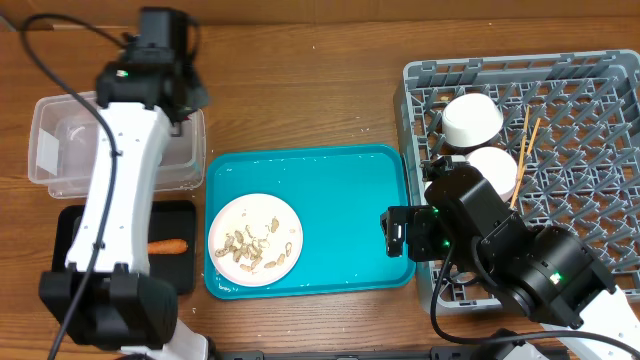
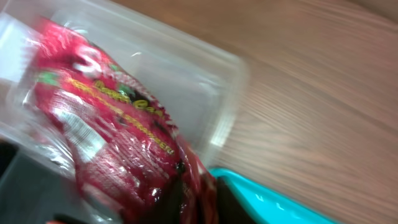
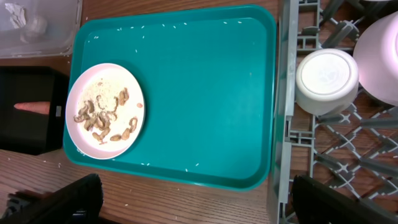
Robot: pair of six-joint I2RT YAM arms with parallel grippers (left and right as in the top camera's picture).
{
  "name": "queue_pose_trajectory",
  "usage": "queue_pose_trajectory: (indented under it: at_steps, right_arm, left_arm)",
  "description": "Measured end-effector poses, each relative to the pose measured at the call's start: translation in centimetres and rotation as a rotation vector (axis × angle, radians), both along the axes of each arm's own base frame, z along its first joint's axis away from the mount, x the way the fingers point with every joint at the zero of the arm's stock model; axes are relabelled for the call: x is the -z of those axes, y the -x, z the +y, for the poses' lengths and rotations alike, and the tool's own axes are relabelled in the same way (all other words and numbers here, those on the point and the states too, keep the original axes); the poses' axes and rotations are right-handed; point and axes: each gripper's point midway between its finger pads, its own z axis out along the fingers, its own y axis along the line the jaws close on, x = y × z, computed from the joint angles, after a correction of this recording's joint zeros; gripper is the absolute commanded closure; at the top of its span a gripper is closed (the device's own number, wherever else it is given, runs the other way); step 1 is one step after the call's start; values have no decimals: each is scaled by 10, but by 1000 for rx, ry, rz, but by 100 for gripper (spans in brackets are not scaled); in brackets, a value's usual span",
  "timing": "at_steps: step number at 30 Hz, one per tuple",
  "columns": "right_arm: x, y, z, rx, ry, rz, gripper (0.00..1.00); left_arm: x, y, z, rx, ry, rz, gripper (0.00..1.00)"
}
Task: Sort waste into correct bins and load items into the dishwasher
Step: 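Carry the red wrapper into the clear plastic bin and release, then reach the left gripper to the white plate rim and grasp it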
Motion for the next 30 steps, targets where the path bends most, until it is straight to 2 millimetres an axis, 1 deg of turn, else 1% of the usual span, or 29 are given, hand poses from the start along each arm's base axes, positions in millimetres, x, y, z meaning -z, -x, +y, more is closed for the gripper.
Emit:
queue_pose_trajectory:
  at_steps: [1,3,5,6,8,9,12,14,15,16,18,20,22,23,25,27,28,30]
  right_arm:
    - [0,0,0,0,0,1,0]
    - [0,0,0,0,0,0,0]
    - [0,0,0,0,0,1,0]
    - [0,0,0,0,1,1,0]
    - [0,0,0,0,1,2,0]
    - [0,0,0,0,1,1,0]
    - [0,1,0,-1,0,3,0]
    - [0,1,0,-2,-1,3,0]
    - [0,1,0,-2,-1,3,0]
    - [0,1,0,-2,-2,3,0]
    - [0,1,0,-2,-2,3,0]
    - [0,1,0,-2,-2,3,0]
    - [0,1,0,-2,-2,3,0]
    - [0,1,0,-2,-2,4,0]
    - [0,1,0,-3,-2,4,0]
    - [0,1,0,-2,-2,4,0]
    - [0,1,0,-2,-1,4,0]
    - [0,1,1,-3,-3,4,0]
  left_arm:
    - [9,-1,10,-26,8,19,43]
    - [31,0,23,-51,27,74,33]
    - [47,2,26,-42,43,123,32]
    - [52,5,25,-33,48,145,33]
    - [54,12,21,-6,54,186,33]
    - [52,16,19,7,56,203,33]
    - [36,28,9,68,60,242,34]
    - [18,36,-5,133,65,236,34]
    - [9,41,-15,173,66,233,36]
    - [1,48,-26,209,67,235,41]
    - [-12,68,-52,295,71,258,46]
    - [-18,88,-78,383,72,294,47]
    - [-16,98,-101,452,69,322,48]
    - [-11,103,-114,485,62,338,48]
    - [5,115,-134,526,45,385,50]
    - [27,128,-150,553,15,437,50]
    - [42,136,-157,567,-7,469,51]
    - [68,152,-168,588,-44,518,53]
